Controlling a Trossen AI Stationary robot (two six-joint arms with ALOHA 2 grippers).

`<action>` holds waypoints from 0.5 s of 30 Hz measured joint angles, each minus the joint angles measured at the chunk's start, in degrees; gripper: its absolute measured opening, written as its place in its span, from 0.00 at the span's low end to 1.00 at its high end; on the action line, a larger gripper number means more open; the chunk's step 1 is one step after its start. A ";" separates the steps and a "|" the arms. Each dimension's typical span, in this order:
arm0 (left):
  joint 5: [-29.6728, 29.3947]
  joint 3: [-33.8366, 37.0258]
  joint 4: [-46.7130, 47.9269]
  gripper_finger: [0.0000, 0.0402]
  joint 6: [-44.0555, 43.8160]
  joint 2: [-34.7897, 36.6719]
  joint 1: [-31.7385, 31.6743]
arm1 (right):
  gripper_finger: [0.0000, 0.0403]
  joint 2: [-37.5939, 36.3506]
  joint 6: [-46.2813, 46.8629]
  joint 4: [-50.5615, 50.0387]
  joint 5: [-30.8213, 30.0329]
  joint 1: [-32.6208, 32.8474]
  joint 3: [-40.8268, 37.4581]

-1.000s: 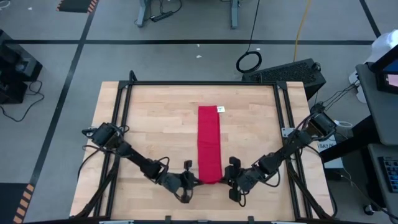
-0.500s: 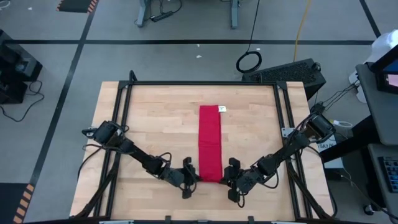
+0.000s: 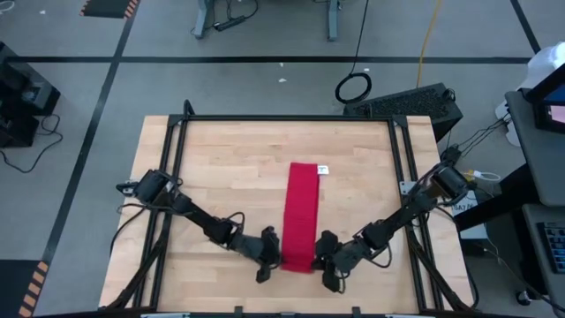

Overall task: Roll towel
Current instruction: Roll the red towel

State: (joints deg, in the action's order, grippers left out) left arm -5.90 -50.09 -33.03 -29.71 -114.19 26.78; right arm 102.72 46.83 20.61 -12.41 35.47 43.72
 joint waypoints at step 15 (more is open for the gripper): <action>6.30 0.38 1.29 0.04 -2.57 -0.04 -3.25 | 0.04 4.70 -0.22 3.25 -2.90 0.76 0.00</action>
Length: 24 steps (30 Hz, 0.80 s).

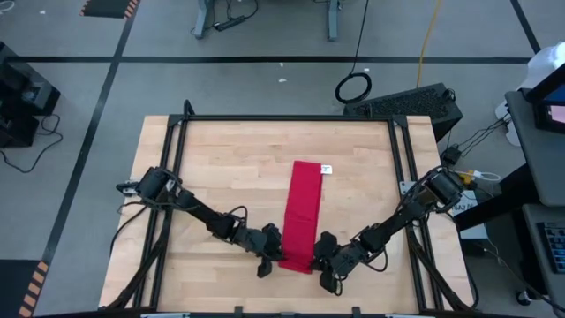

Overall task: Roll towel
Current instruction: Roll the red towel

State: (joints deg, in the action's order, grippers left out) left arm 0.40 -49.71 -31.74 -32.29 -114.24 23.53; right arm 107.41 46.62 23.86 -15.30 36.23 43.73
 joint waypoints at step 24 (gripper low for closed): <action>-2.38 0.00 2.35 0.04 -1.41 0.00 0.06 | 0.48 2.49 -27.69 16.51 -25.16 11.39 0.04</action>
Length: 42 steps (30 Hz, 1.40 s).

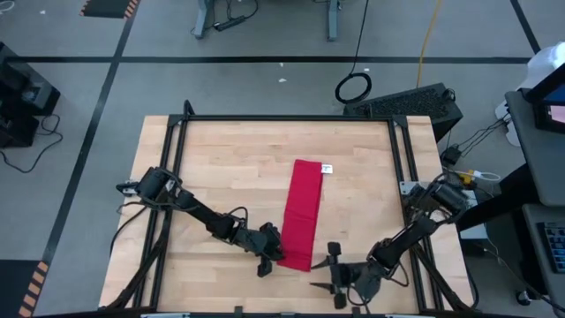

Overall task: Roll towel
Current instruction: Roll the red towel

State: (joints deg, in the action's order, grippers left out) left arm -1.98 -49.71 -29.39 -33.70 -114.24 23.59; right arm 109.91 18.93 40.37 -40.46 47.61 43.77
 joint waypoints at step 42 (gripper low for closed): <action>-4.83 -0.07 18.53 0.53 10.22 11.84 2.99 | 0.24 11.58 16.90 -17.26 -3.91 -3.24 9.68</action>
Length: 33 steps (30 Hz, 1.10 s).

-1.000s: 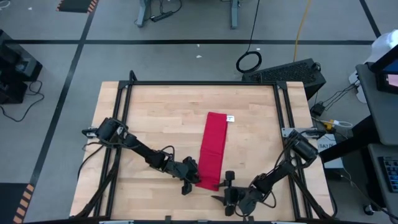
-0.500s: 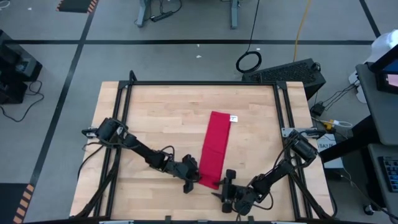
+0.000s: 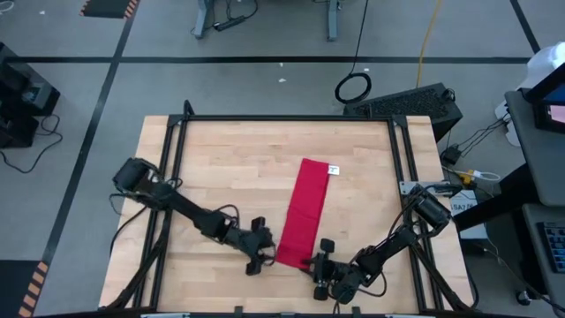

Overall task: Roll towel
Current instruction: Roll the red towel

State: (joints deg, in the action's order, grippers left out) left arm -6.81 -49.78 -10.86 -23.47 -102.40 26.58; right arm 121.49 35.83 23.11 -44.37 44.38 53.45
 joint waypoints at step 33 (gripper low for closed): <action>-4.41 -2.49 -10.71 0.51 21.65 -11.53 2.38 | 0.19 0.24 0.60 2.29 1.22 -0.02 -0.11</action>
State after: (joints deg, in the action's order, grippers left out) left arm -11.22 -52.27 -21.57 -1.82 -113.93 28.97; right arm 121.73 36.43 25.41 -43.15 44.36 53.34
